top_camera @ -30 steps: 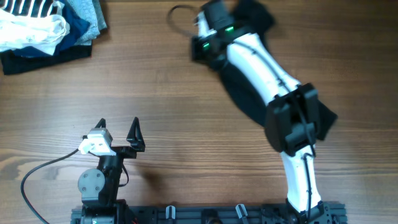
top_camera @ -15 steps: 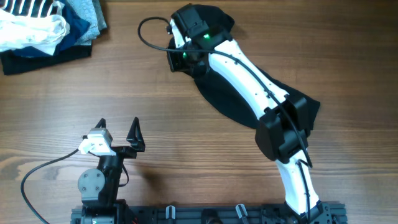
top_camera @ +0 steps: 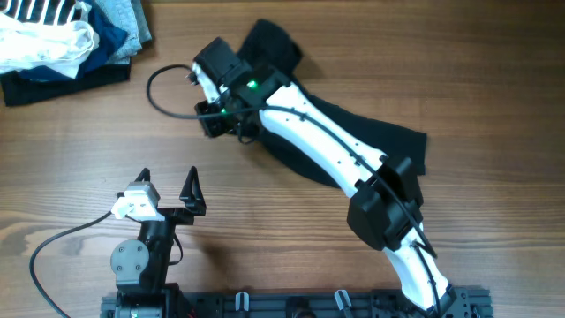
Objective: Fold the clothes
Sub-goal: 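Drag the black garment leftward to the table center with the right gripper, then reach the left gripper to the garment's left end and grasp it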
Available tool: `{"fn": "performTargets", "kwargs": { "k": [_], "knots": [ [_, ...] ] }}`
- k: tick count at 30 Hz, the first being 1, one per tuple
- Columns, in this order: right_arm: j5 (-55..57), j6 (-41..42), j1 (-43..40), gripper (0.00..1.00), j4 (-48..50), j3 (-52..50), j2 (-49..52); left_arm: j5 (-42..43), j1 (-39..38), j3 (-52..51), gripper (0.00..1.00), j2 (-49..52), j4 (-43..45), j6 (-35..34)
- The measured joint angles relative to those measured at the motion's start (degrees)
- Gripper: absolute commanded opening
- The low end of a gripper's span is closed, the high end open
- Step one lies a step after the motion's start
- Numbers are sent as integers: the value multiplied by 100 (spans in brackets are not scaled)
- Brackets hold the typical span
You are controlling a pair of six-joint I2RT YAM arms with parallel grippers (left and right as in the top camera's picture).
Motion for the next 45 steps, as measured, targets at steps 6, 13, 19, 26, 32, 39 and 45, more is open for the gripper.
{"fn": "performTargets", "kwargs": {
  "k": [6, 13, 19, 26, 32, 39, 45],
  "knots": [
    [409, -11, -181, 59, -7, 0, -20, 0, 0, 0, 100, 0, 0, 0],
    [686, 46, -1180, 100, -201, 0, -754, 0, 0, 0, 100, 0, 0, 0],
    [629, 114, -2465, 100, -732, 79, -1753, 0, 0, 0, 100, 0, 0, 0],
    [603, 149, -2953, 100, -1296, 105, -1904, 0, 0, 0, 100, 0, 0, 0],
    [1080, 750, -3283, 99, -1338, 98, -1897, 0, 0, 0, 100, 0, 0, 0],
    [1027, 1167, -4286, 100, -1672, 94, -1897, 28, 0, 0, 100, 0, 68, -2],
    [940, 1025, -4631, 100, -2243, 94, -1897, 127, 0, -13, 100, 0, 636, 0]
  ]
}}
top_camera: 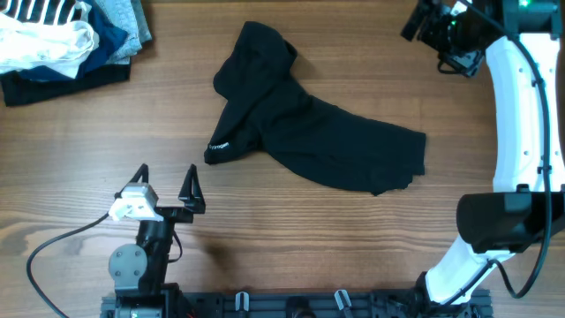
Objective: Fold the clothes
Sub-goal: 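Reach the left gripper to the garment's left end and grasp it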
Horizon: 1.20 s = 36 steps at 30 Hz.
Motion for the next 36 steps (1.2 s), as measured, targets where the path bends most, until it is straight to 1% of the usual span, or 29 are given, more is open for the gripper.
{"fn": "performTargets", "kwargs": {
  "k": [5, 6, 7, 10, 13, 15, 18, 25, 29, 36],
  "knots": [
    [-24, -424, 7, 100, -57, -4, 0, 348, 0, -17, 100, 0, 824, -2],
    [-24, -455, 7, 100, -50, -4, 0, 525, 0, -15, 100, -2, 1154, -2],
    [-26, -496, 7, 100, -22, -4, 0, 614, 0, -13, 100, 0, 1279, -9],
    [-31, -540, 7, 100, 118, -7, 0, 793, 0, 133, 100, 83, 1263, -72],
    [-39, -511, 7, 100, 201, -7, 0, 977, 0, 415, 100, 492, 1207, -96],
    [-44, -490, 7, 100, 229, -7, 0, 1097, 0, 754, 100, 999, 1054, -94],
    [-94, -476, 7, 100, 227, -11, 0, 1318, 0, 1576, 100, 2197, 586, 0],
    [-153, -446, 7, 100, 214, -11, 2, 2068, 0, 4094, 100, 5248, -1475, 304],
    [-153, -444, 7, 100, 181, -11, 2, 2549, 0, 4697, 100, 6408, -1550, 197],
    [-153, -444, 7, 100, 179, -11, 2, 2857, -2, 4730, 100, 7803, -1403, 28]
  ]
}}
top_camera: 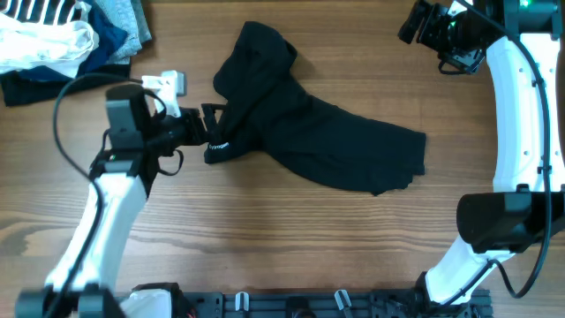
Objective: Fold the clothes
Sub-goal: 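Reach the left gripper to the garment's left end and grasp it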
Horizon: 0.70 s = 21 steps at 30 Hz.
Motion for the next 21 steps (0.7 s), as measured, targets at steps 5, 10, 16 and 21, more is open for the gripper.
{"fn": "performTargets", "kwargs": {
  "k": [5, 10, 16, 21],
  "knots": [
    [0, 0, 0, 100, 4, 0, 0, -249, -129, 0, 100, 758, -7, -79],
    [0, 0, 0, 100, 28, 0, 0, -1099, -503, 0, 100, 1143, -114, -146],
    [0, 0, 0, 100, 31, 0, 0, -2588, -1093, 0, 100, 1285, -367, -173],
    [0, -2, 0, 100, 28, 0, 0, -3333, -1172, 2, 100, 1580, -391, -162]
  ]
}}
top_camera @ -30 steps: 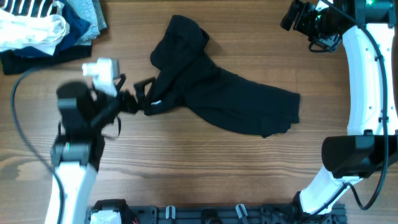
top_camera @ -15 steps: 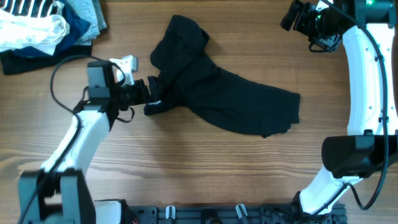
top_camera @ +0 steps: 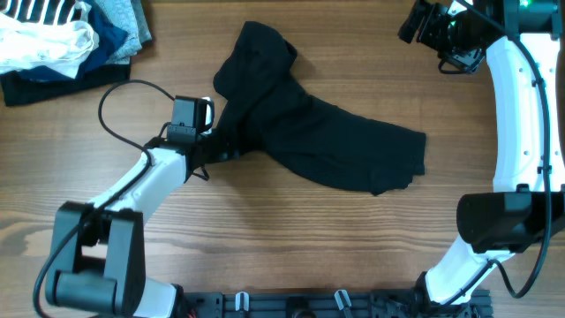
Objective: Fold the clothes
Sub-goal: 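Reach the left gripper to the garment's left end and grasp it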
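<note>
A crumpled black garment (top_camera: 327,137) lies across the middle of the table, one end bunched toward the back at the centre. My left gripper (top_camera: 222,148) is at the garment's left lower edge, its fingers over the cloth there; whether it is open or shut cannot be told. My right gripper (top_camera: 415,22) hangs at the far right back, away from the garment, and its jaws are too small to read.
A pile of other clothes (top_camera: 66,35), white, striped, blue and dark, sits at the back left corner. The left arm's cable (top_camera: 119,93) loops over the wood (top_camera: 265,238) to the left of the garment.
My left arm has moved right, bringing its gripper from just beside the garment's left edge onto that edge. The right arm and the garment's shape look unchanged.
First my right arm reached across the garment to its left end while the left arm rested at the front. Then the right arm was back at the far right corner. Later the left arm stood near the garment's left edge, and now its gripper is on that edge.
</note>
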Available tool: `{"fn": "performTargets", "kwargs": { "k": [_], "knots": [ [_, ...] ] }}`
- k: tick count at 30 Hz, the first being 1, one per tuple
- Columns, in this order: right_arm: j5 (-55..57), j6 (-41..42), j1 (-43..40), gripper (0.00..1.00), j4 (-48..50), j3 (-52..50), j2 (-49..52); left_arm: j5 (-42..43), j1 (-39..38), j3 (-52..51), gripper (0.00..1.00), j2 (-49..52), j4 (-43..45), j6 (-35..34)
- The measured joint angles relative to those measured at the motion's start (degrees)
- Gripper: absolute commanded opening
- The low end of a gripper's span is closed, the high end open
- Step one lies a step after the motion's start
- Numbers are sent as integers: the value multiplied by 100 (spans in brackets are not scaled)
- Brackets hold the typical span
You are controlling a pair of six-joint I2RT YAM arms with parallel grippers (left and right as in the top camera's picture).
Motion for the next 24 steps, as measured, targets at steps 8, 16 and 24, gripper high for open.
{"fn": "performTargets", "kwargs": {
  "k": [8, 16, 24],
  "knots": [
    [0, 2, 0, 100, 0, 0, 0, -306, 0, -2, 41, 297, 70, 63],
    [0, 2, 0, 99, -26, 0, 0, -271, 0, -2, 4, 297, 308, 87],
    [0, 2, 63, 100, -160, 0, 0, 289, 0, 138, 4, 111, 315, 83]
  ]
}}
